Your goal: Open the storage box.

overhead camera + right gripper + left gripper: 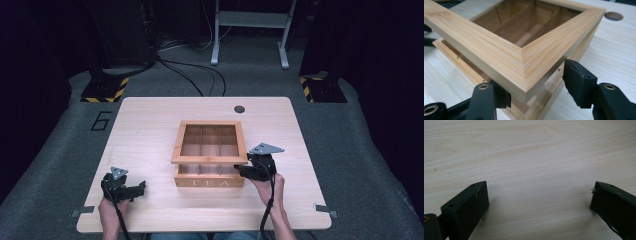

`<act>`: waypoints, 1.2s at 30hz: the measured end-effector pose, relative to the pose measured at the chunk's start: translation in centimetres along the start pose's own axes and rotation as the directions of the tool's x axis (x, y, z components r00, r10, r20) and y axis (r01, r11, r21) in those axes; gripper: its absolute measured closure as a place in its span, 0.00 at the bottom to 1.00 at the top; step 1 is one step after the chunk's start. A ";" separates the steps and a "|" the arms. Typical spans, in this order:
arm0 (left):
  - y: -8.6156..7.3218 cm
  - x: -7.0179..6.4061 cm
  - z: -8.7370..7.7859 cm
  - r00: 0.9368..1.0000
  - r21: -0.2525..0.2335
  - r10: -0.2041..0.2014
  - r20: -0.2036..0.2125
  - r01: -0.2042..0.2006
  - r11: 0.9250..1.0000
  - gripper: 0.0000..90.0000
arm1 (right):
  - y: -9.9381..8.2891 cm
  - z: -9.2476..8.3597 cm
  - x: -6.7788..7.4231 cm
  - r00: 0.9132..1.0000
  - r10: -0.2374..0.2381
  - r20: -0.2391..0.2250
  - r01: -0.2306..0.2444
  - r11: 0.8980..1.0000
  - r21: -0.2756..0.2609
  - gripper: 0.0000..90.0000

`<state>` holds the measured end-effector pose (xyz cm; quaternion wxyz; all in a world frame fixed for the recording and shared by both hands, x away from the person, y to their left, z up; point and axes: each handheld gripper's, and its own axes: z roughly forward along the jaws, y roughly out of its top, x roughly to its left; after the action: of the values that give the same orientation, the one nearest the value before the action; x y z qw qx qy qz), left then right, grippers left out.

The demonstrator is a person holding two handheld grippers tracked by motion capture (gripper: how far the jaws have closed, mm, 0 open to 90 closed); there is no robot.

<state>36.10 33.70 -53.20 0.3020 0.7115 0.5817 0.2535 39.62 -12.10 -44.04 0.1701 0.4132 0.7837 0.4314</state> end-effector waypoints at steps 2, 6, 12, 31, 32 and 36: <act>0.0 0.0 0.0 1.000 0.000 -0.001 0.000 0.001 1.000 0.01 | -0.6 0.0 0.0 1.000 -0.002 -0.002 0.002 1.000 0.008 0.49; 0.0 0.0 0.0 1.000 0.001 -0.001 0.000 0.001 1.000 0.01 | -1.3 0.0 0.1 1.000 0.008 -0.003 -0.008 1.000 0.014 0.50; 0.0 0.0 0.0 1.000 -0.001 -0.001 -0.001 0.001 1.000 0.01 | -2.0 -0.3 0.5 1.000 -0.005 -0.002 0.005 1.000 0.031 0.52; 0.0 0.0 0.0 1.000 -0.001 -0.001 0.001 0.001 1.000 0.01 | -4.5 -0.7 0.8 1.000 -0.007 -0.027 0.010 0.994 0.107 0.50; 0.0 0.0 0.0 1.000 0.000 -0.001 0.000 0.001 1.000 0.01 | -4.6 -0.8 0.8 1.000 -0.005 -0.028 0.008 0.994 0.105 0.48; 0.0 0.0 0.0 1.000 -0.001 -0.001 0.000 0.001 1.000 0.01 | -5.8 -1.5 -0.2 1.000 0.021 -0.015 -0.019 0.994 0.103 0.39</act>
<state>36.10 33.69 -53.20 0.3024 0.7111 0.5819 0.2535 35.90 -14.70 -47.91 0.1379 0.4259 0.8020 0.3954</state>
